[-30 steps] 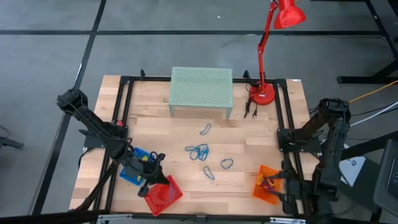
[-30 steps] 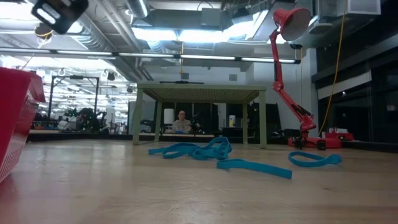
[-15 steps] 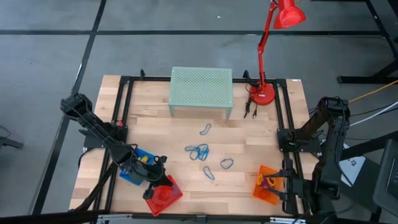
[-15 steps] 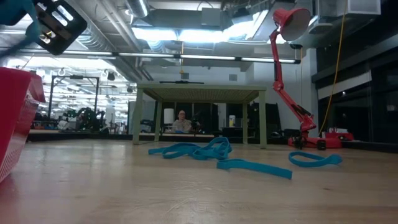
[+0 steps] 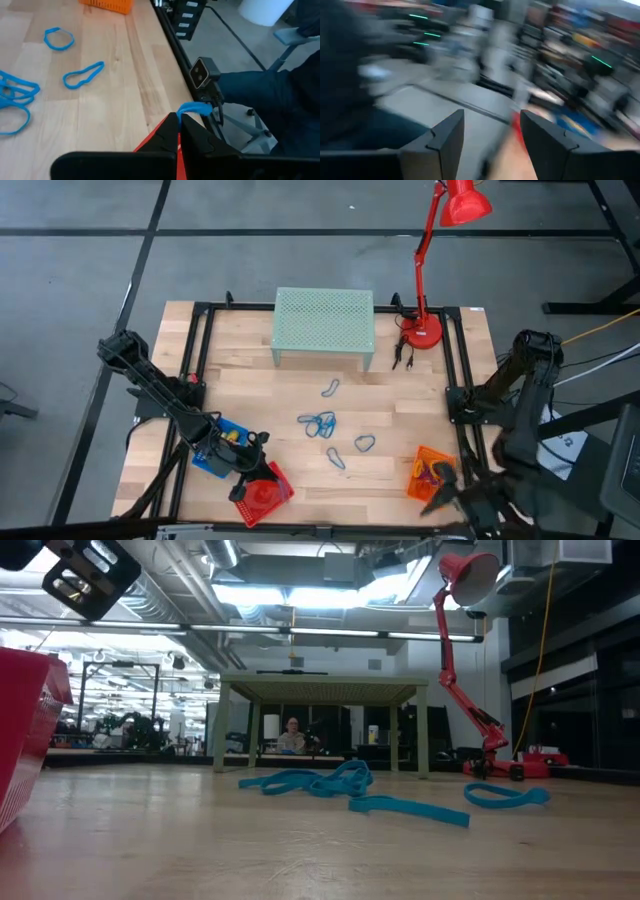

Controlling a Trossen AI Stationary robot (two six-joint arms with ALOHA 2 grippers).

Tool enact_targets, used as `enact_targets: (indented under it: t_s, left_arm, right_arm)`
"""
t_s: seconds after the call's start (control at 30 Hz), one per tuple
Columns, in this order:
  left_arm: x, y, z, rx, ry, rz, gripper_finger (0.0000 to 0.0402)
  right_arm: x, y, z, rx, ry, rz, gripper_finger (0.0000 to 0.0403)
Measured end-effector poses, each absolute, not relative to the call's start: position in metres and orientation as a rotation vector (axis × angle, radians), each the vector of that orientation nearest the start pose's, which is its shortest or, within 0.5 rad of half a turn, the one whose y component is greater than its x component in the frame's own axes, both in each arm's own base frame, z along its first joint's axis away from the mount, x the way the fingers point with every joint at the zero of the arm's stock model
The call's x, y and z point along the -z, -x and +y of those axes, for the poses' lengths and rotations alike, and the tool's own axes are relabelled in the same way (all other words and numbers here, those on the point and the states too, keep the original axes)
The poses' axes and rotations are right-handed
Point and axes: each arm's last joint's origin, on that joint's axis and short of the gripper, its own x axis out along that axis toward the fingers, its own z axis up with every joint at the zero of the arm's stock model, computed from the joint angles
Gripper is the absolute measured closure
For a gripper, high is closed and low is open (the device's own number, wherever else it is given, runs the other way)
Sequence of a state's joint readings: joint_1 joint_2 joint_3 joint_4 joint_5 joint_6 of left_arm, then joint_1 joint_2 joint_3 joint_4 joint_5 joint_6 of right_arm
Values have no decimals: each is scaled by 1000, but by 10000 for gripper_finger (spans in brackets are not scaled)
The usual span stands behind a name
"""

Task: Pick & Place Office Desk Supplies
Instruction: Put the blue rubber band into the red bin

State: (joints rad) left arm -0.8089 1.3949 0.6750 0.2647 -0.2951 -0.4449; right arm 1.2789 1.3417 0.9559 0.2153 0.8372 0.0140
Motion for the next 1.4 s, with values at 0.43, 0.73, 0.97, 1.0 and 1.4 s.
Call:
enact_targets:
  t_s: [0.43, 0.73, 0.97, 1.0, 1.4]
  left_arm:
    - [-207, -202, -201, 441, 187, 479, 398]
    - [-211, -203, -202, 446, 207, 438, 398]
    - [-212, -196, -209, 464, 236, 441, 398]
    - [-211, -194, -211, 469, 245, 446, 398]
    - [-206, -176, -223, 403, 276, 477, 398]
  right_arm:
    - [-266, -142, 206, -776, 66, 41, 208]
    - [-224, -103, 143, -719, 8, -27, 208]
    - [-194, -90, 123, -717, -41, 5, 208]
    - [-190, -89, 121, -716, -41, 5, 208]
    - [-162, -79, 107, -714, 23, 50, 208]
